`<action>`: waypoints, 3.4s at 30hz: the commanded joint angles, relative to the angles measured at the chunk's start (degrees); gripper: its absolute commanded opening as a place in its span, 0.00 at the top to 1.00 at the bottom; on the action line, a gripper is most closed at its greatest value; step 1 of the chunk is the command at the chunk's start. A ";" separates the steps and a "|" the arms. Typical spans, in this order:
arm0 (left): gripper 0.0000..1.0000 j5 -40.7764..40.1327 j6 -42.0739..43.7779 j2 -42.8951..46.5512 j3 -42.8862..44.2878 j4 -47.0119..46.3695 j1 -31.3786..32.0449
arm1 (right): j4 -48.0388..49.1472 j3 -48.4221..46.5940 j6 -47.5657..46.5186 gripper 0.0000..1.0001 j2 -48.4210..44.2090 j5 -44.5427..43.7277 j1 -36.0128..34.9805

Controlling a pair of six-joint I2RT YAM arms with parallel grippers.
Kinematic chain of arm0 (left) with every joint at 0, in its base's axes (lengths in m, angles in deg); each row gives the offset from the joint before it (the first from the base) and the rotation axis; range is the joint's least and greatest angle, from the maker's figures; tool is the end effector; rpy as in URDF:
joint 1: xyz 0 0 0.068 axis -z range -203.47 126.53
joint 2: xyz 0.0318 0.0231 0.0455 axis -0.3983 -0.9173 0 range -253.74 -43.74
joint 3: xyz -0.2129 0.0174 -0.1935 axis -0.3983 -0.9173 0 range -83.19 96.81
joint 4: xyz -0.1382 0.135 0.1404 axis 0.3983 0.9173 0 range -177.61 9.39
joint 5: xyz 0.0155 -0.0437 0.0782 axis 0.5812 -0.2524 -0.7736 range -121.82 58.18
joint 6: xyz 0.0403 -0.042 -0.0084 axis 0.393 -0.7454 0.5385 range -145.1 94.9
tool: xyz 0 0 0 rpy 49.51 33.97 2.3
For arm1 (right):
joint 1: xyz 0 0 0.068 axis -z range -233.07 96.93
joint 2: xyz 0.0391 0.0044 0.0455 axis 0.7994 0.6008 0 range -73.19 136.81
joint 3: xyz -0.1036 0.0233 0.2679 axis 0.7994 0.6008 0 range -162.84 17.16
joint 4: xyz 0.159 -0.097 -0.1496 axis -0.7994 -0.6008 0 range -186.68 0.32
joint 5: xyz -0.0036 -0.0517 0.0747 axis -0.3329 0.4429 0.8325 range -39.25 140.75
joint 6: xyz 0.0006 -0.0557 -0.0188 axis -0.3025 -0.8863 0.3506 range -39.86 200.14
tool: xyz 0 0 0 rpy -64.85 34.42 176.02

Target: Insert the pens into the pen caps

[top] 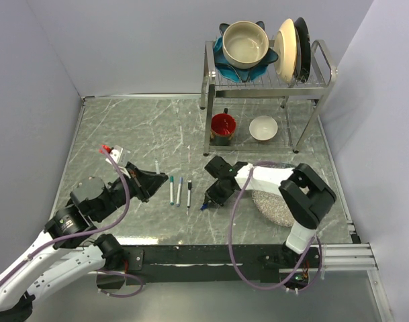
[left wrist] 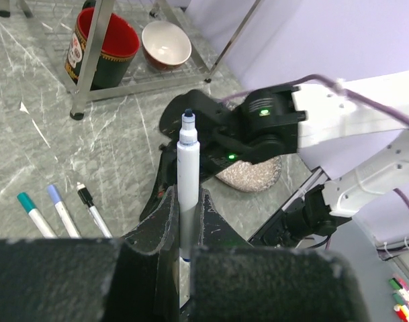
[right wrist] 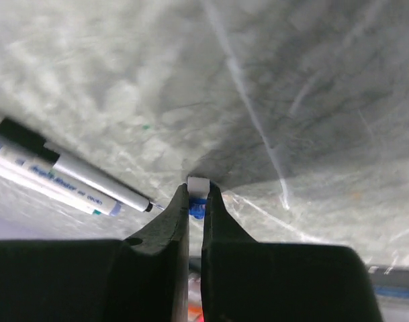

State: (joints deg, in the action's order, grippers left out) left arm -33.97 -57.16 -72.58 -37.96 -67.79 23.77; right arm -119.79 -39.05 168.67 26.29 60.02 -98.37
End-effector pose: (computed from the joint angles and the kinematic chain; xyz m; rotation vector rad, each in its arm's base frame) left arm 0.0595 -0.0621 0.3613 0.1986 1.7215 -1.0161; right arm 0.2070 0.2188 0.1706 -1.0955 -2.8629 -0.5093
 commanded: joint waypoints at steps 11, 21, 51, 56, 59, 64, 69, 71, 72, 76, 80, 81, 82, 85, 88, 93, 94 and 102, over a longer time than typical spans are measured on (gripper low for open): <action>0.99 8.21 1.03 -8.68 -1.11 -3.02 0.30 | 25.46 5.89 -38.85 1.00 -30.99 -16.96 -5.94; 0.99 25.70 -7.05 -16.32 -11.04 -23.84 0.31 | 47.33 15.33 -52.05 1.00 -48.05 0.82 -6.21; 0.99 32.92 -5.56 -13.09 -12.89 -27.55 0.31 | 45.58 11.30 -56.98 1.00 -48.86 8.12 -6.21; 0.99 33.44 -5.21 -12.03 -13.06 -27.55 0.22 | 43.91 10.33 -57.94 1.00 -48.51 9.00 -6.12; 0.99 33.70 -4.95 -11.85 -12.98 -27.11 0.31 | 42.33 8.84 -58.82 1.00 -48.16 9.97 -6.03; 0.99 33.53 -4.68 -11.41 -12.80 -26.84 0.31 | 41.18 7.34 -59.09 1.00 -47.10 12.51 -5.68; 0.99 33.35 -4.51 -11.41 -12.80 -27.11 0.31 | 41.36 7.51 -58.56 1.00 -46.04 15.06 -5.59; 0.99 33.44 -4.51 -11.24 -12.71 -27.11 0.31 | 41.27 7.86 -58.73 1.00 -45.87 15.16 -5.59; 0.99 33.44 -4.51 -11.24 -12.89 -27.20 0.31 | 41.27 8.13 -58.91 1.00 -45.96 14.63 -5.59; 0.99 33.53 -4.16 -11.15 -12.63 -26.67 0.31 | 40.22 7.43 -59.44 1.00 -45.69 15.15 -5.42; 0.99 33.44 -3.89 -11.06 -12.54 -26.23 0.31 | 39.43 6.02 -59.61 1.00 -45.26 15.24 -5.06; 0.99 33.27 -3.89 -11.06 -12.54 -26.32 0.31 | 39.25 5.50 -59.70 1.00 -45.25 15.24 -4.80; 0.99 33.27 -3.81 -10.98 -12.54 -26.23 0.31 | 38.99 5.23 -59.79 1.00 -45.25 15.50 -4.54; 0.99 33.44 -3.72 -10.89 -12.63 -26.14 0.31 | 38.55 4.62 -59.44 1.00 -45.25 16.21 -3.22; 0.99 33.53 -3.63 -10.71 -12.63 -26.14 0.31 | 38.20 4.26 -59.44 1.00 -45.17 17.00 -2.25; 0.99 33.27 -3.45 -10.45 -12.63 -25.96 0.31 | 38.19 4.26 -59.09 1.00 -44.81 18.40 -1.72; 0.99 33.27 -3.45 -10.45 -12.63 -26.05 0.31 | 38.37 4.35 -59.00 1.00 -44.64 18.58 -1.64; 0.99 33.27 -3.45 -10.71 -12.80 -26.14 0.31 | 40.13 4.88 -57.60 1.00 -44.02 20.43 -1.64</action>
State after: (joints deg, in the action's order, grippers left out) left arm -1.45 -61.88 -83.70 -51.14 -92.40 23.88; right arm -82.26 -32.03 110.51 -18.08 78.19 -100.27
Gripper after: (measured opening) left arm 0.071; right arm 0.155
